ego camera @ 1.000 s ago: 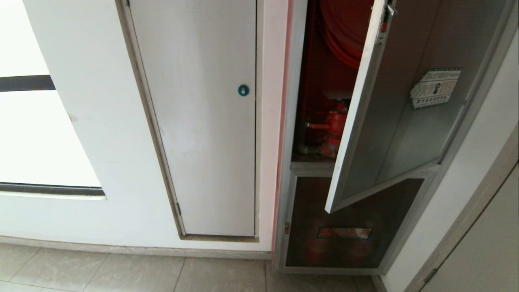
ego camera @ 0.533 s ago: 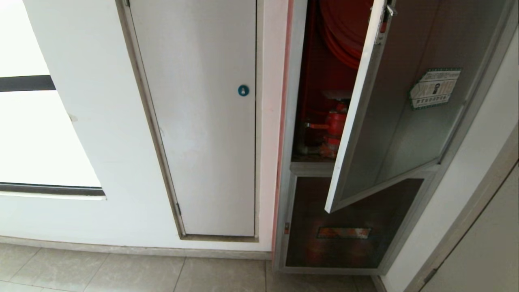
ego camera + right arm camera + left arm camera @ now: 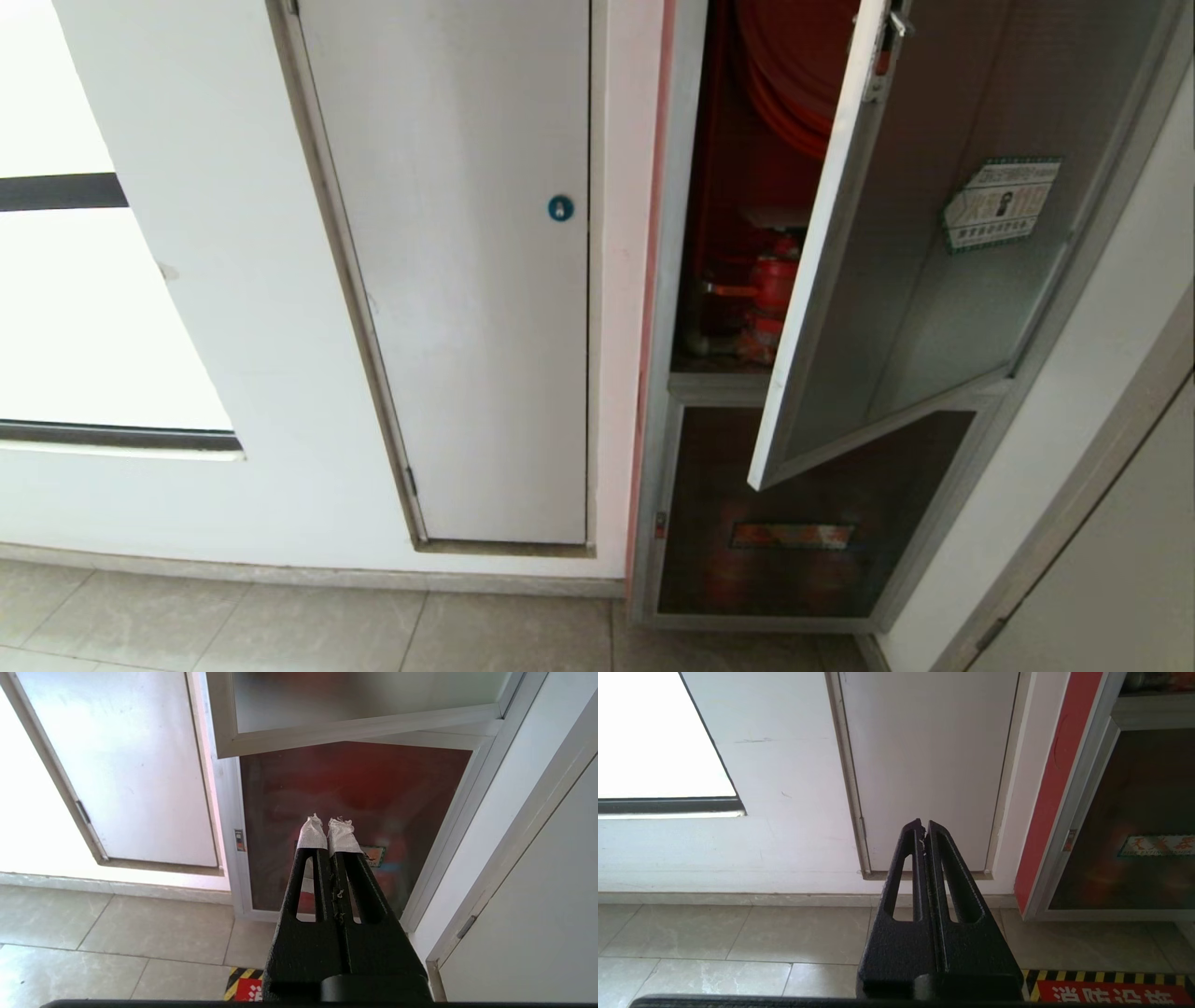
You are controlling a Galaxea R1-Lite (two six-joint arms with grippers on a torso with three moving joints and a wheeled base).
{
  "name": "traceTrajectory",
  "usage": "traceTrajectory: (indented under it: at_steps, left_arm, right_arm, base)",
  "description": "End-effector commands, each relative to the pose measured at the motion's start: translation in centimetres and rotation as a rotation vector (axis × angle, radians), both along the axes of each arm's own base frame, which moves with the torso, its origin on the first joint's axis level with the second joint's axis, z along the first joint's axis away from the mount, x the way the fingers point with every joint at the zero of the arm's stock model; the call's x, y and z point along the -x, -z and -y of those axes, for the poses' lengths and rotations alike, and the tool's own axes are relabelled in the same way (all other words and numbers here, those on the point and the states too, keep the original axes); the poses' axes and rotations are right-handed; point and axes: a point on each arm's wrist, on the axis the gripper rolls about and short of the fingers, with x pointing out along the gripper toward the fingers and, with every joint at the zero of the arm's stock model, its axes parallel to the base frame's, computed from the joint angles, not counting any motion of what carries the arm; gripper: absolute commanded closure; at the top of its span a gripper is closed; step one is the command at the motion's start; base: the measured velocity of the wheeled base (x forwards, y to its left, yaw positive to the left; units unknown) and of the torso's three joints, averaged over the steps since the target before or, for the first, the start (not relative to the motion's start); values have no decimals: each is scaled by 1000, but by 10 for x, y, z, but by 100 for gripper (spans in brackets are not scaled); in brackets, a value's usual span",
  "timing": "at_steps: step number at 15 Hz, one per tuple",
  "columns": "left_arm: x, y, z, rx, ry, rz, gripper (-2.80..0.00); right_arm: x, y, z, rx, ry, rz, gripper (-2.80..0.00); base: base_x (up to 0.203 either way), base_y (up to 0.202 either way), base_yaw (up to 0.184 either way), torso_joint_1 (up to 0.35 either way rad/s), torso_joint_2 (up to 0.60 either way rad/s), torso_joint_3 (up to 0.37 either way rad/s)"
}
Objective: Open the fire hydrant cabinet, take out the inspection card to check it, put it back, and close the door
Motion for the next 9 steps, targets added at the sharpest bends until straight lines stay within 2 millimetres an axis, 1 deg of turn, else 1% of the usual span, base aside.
traceTrajectory:
  at_steps: [1,9]
  left_arm:
    - [-1,2,0,0,0,-7,0]
    - [-1,2,0,0,0,-9,0]
  right_arm:
    - [0,0,0,1,-1,0,0]
    - [0,0,0,4,-1,2,0]
  base:
    - [0,0,0,0,0,0]
    - [0,0,0,0,0,0]
